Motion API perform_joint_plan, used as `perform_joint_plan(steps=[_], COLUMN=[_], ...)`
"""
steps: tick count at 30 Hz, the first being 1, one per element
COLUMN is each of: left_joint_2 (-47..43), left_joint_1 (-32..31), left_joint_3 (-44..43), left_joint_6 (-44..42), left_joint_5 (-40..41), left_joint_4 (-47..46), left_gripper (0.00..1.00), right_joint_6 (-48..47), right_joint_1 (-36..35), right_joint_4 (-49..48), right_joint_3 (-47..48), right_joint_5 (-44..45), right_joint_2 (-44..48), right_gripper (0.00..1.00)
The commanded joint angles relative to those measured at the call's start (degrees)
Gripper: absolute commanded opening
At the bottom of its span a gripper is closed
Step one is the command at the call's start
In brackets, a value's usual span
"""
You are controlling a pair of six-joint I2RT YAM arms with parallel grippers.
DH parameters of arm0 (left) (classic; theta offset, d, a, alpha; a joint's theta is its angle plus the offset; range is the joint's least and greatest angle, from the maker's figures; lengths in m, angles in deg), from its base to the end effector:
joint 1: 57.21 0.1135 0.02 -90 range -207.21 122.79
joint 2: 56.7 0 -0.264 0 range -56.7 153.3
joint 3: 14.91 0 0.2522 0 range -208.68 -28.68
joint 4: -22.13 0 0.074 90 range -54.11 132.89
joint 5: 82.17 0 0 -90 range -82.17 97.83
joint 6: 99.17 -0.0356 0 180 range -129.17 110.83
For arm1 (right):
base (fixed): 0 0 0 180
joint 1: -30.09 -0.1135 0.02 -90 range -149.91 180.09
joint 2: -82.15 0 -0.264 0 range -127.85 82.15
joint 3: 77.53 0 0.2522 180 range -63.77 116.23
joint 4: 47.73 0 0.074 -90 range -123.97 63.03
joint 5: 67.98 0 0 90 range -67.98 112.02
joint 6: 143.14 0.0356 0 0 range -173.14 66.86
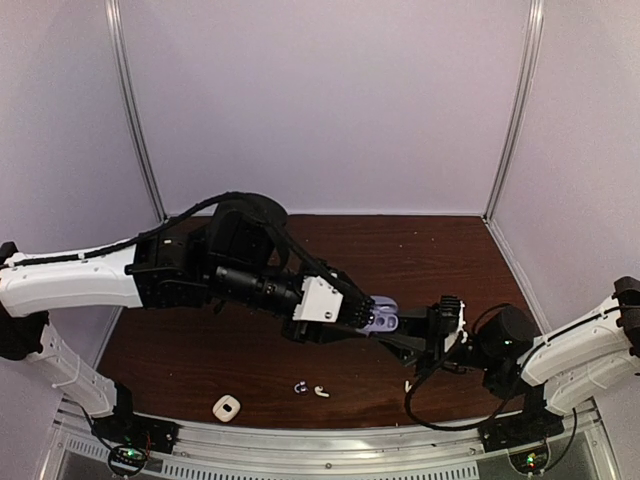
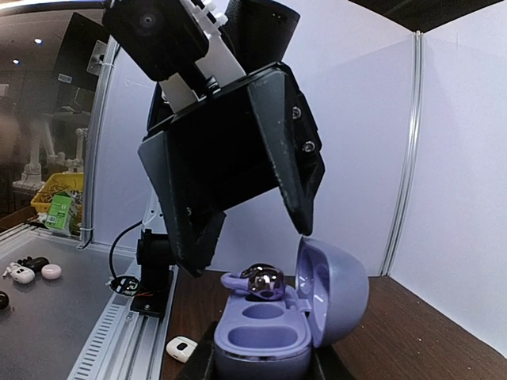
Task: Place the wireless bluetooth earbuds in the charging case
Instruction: Adjust the left earbud in the left side groove of the charging case.
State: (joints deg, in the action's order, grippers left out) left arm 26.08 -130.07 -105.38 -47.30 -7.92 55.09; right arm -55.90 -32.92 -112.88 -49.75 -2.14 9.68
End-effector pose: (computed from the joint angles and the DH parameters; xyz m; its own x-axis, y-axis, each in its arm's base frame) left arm 0.0894 -0.3226 0.3629 0.5136 0.3512 -0.7829 0.8580 -0.2133 0.4672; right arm 0.0867 0.2022 0.2251 0.2060 0.3076 -0.9289 -0.9783 0.0873 -0.1880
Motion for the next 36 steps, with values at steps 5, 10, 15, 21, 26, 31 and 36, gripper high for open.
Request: perform_joint_plan(steps=[5,10,15,21,26,31,36], left_joint_2=[1.7,2.2,2.6,3.1,3.0,2.9,2.6], left_joint_1=[-0.7,-0.8,-1.2,-1.5,-1.8,-1.7,-1.2], left_joint_3=[-2.9,-3.0,-2.7,-3.0,-2.8,-2.7,-2.3], left_joint_6=[-1.8,-1.9,-2.1,-3.3,-4.1,-3.4,-2.4], left_joint_5=[1.1,1.2,3.0,5.9,6.6,5.9,4.0], left_joint_4=[3.7,4.1,4.5,6.6,7.3,6.9,6.2], left_gripper=[0.42,0.42,0.41,0.34,0.27,0.22,0.18], right_joint_6=[1.5,1.7,1.8,1.9,2.0,2.0,1.8], right_joint_1=[-0.3,-0.3,-0.3,-0.3,-0.3,-0.3,-0.4], right_joint_4=[-0.1,0.0,-0.1,0.0,-0.4,-0.2,-0.3], right_joint_3=[1.8,1.9,1.9,1.9,1.8,1.9,2.0], right_joint_5=[-0.5,-0.6,-0.8,-0.8,-1.0,-1.8,-2.8], right_joint_2=[-0.8,-1.1,-1.3,-1.1,-1.1,-1.1,-0.9], right_gripper=[0.0,0.0,0.0,0.0,0.0,0.0,0.0])
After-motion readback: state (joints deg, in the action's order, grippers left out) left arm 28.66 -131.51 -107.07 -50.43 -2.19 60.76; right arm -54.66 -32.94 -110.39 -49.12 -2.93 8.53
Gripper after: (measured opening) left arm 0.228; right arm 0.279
